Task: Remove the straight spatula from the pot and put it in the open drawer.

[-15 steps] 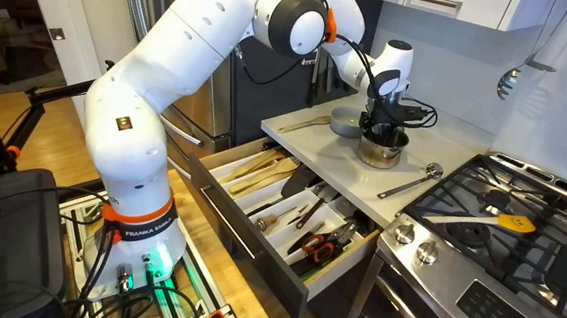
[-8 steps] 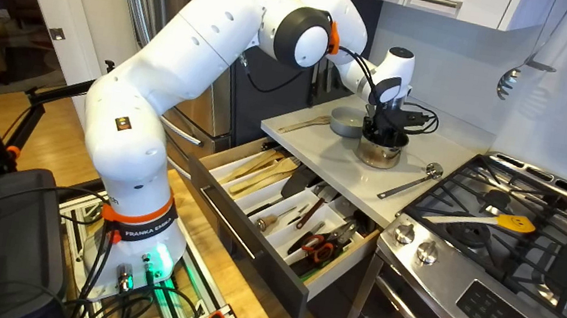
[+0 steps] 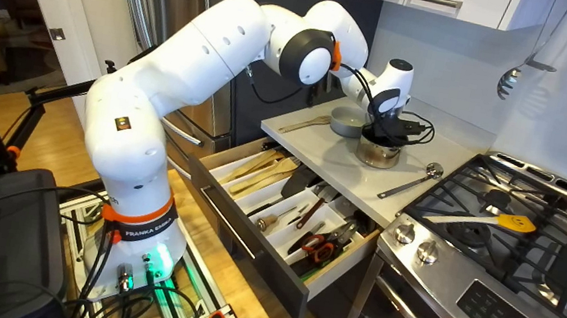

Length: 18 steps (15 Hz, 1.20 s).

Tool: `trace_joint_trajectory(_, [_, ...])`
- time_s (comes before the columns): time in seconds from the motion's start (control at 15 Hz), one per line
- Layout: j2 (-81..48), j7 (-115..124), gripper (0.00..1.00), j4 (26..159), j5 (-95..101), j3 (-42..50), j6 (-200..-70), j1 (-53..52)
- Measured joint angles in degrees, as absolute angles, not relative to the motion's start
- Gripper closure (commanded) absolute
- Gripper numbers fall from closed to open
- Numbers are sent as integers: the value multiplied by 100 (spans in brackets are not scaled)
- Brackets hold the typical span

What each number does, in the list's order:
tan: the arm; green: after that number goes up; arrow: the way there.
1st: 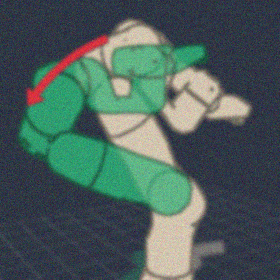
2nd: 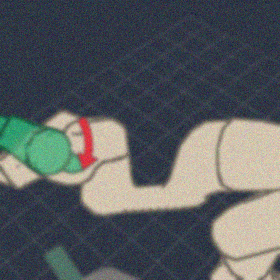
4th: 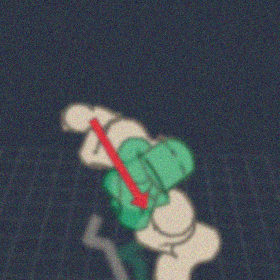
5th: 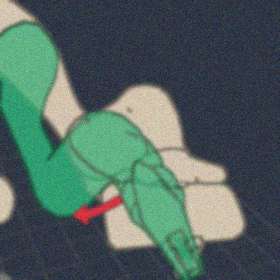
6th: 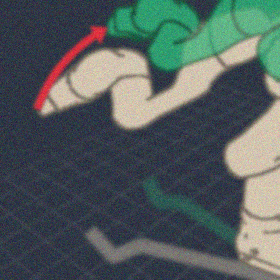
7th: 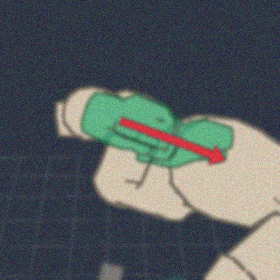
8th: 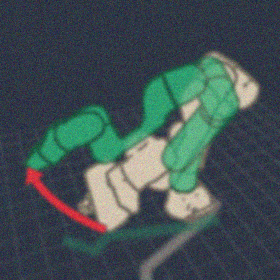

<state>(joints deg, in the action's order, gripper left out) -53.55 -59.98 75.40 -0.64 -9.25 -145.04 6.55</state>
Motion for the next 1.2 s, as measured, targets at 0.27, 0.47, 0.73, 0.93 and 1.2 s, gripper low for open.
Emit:
trace_joint_trajectory(0.27, [-5267,-5998,98,7495,-65,-1007,-14735,719])
trace_joint_trajectory(0.47, [-5002,-6073,98,7569,-61,-1152,-14885,772])
trace_joint_trajectory(0.73, [-4394,-6323,98,7931,-45,-1315,-14886,730])
trace_joint_trajectory(0.93, [-3848,-6217,98,8352,124,-1194,-14469,586])
trace_joint_trajectory(1.2, [-2907,-5820,98,9306,431,-781,-13476,417])
